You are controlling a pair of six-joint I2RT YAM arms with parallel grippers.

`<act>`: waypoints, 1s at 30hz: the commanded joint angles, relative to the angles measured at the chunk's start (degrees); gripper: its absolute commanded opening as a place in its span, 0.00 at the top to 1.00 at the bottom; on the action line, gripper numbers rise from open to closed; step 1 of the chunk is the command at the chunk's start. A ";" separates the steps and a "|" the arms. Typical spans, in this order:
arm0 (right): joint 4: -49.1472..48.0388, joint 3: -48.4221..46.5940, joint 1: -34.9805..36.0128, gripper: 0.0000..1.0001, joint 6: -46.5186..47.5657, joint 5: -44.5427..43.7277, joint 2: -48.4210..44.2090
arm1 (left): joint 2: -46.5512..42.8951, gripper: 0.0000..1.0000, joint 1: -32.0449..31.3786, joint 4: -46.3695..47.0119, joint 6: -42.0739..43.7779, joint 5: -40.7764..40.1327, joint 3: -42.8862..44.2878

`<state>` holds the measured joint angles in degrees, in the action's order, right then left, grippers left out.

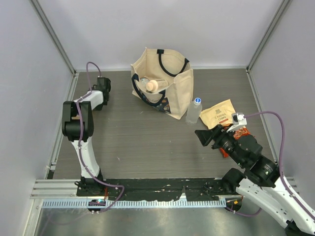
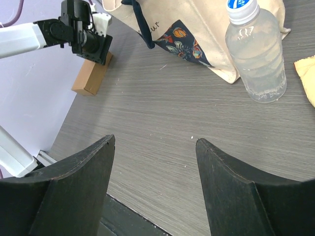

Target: Fold the paper box

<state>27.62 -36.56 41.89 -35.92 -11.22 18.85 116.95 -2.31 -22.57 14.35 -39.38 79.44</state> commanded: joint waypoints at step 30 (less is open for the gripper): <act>10.79 -13.79 -0.05 0.18 10.50 -19.27 -0.55 | -34.40 0.12 -41.53 -8.46 -19.27 18.20 13.27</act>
<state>37.47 -43.33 41.89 -31.40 -25.21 23.77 89.34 -31.38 -31.51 -1.58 -23.38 91.33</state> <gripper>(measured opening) 0.814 0.869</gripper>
